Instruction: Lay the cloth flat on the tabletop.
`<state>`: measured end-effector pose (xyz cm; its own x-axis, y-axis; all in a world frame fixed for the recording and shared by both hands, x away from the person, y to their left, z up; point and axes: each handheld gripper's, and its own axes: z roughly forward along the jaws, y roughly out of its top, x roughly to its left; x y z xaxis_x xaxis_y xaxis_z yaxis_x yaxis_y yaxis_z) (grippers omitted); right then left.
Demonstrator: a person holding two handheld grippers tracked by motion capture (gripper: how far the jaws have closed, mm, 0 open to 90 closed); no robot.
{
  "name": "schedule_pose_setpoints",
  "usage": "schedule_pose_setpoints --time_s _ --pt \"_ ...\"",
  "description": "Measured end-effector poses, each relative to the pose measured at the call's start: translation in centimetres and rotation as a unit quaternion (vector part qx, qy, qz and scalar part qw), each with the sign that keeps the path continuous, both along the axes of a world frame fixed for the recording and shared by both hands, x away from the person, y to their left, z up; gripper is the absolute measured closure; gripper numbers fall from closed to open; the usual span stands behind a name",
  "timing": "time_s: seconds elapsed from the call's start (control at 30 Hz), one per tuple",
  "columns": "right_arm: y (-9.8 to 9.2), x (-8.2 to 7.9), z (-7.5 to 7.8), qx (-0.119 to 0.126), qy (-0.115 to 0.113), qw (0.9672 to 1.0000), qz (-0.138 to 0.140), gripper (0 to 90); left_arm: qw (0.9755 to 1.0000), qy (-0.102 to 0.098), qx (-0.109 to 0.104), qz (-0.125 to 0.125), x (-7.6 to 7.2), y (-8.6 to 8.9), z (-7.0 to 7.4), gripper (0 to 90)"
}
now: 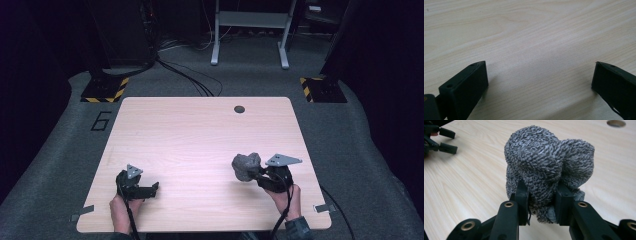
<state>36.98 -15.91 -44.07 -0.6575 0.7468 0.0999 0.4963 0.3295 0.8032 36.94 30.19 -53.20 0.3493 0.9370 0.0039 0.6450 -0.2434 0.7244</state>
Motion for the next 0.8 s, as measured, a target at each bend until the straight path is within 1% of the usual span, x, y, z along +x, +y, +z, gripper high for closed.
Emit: schedule_pose_setpoints --time_s 0.07,0.13,0.17,0.2,0.23,0.27,0.3,0.33,0.37,0.4,0.43,0.47,0.5,0.53,0.57,0.6,0.63,0.67,0.7,0.73,0.77,0.8 --pt "1.1 0.5 0.6 -0.003 -0.008 0.9999 0.01 69.2 1.0 0.0 0.0 0.0 0.0 0.0 0.0 0.5" --pt "2.4 0.8 1.0 -0.014 -0.011 0.9997 0.018 69.1 1.0 0.0 0.0 0.0 0.0 0.0 0.0 0.5" --pt "3.0 1.0 1.1 -0.019 -0.011 0.9995 0.025 69.0 1.0 0.0 0.0 0.0 0.0 0.0 0.0 0.5" --pt "3.0 1.0 1.1 -0.019 -0.011 0.9995 0.025 69.0 1.0 0.0 0.0 0.0 0.0 0.0 0.0 0.5" --pt "4.4 1.4 1.0 -0.023 -0.011 0.9991 0.032 68.7 1.0 0.0 0.0 0.0 0.0 0.0 0.0 0.5" --pt "4.4 1.4 1.0 -0.023 -0.011 0.9991 0.032 68.7 1.0 0.0 0.0 0.0 0.0 0.0 0.0 0.5" --pt "5.7 1.9 0.9 -0.029 -0.009 0.9987 0.04 68.3 1.0 0.001 0.002 -0.001 0.0 0.0 0.0 0.5" --pt "5.7 1.9 0.9 -0.029 -0.009 0.9987 0.04 68.3 1.0 0.001 0.002 -0.001 0.0 0.0 0.0 0.5" --pt "6.9 2.3 0.7 -0.03 -0.007 0.9985 0.046 67.9 1.0 0.003 0.003 -0.003 0.0 0.1 0.1 0.5" --pt "6.9 2.3 0.7 -0.03 -0.007 0.9985 0.046 67.9 1.0 0.003 0.003 -0.003 0.0 0.1 0.1 0.5" --pt "8.0 2.8 0.3 -0.035 -0.002 0.9979 0.054 67.4 1.0 0.004 0.004 -0.002 0.0 0.1 0.1 0.5" --pt "8.0 2.8 0.3 -0.035 -0.002 0.9979 0.054 67.4 1.0 0.004 0.004 -0.002 0.0 0.1 0.1 0.5" --pt "9.2 3.2 -0.4 -0.046 0.006 0.9971 0.061 66.9 1.0 0.004 0.004 -0.002 0.0 0.1 0.1 0.4" --pt "9.8 3.5 -1.0 -0.048 0.012 0.9967 0.064 65.5 1.0 0.003 0.004 -0.003 0.0 0.1 0.0 0.5" --pt "10.3 3.8 -1.7 -0.051 0.024 0.996 0.069 63.2 1.0 0.002 0.004 -0.003 0.0 0.1 0.0 0.5" --pt "10.8 4.1 -2.3 -0.056 0.03 0.9953 0.073 60.6 1.0 0.002 0.004 -0.003 0.0 0.1 0.0 0.5" --pt "11.2 4.2 -2.8 -0.063 0.035 0.9948 0.072 56.4 1.0 0.004 0.005 -0.004 0.0 0.1 0.1 0.5" --pt "11.2 4.2 -2.8 -0.063 0.035 0.9948 0.072 56.4 1.0 0.001 0.001 -0.001 0.0 0.0 0.0 0.5" --pt "11.5 4.2 -3.1 -0.066 0.037 0.9946 0.072 50.1 1.0 0.0 0.0 0.0 0.0 0.0 0.0 0.5" --pt "11.6 4.1 -3.1 -0.064 0.04 0.9947 0.07 40.4 1.0 0.0 0.001 0.0 0.0 0.0 0.0 0.5" --pt "11.5 4.0 -2.9 -0.059 0.036 0.9951 0.071 35.9 1.0 0.0 0.001 0.0 0.0 0.0 0.0 0.5" --pt "11.4 3.9 -2.6 -0.06 0.036 0.9949 0.073 32.4 1.0 0.0 0.001 -0.001 0.0 0.0 0.0 0.5"
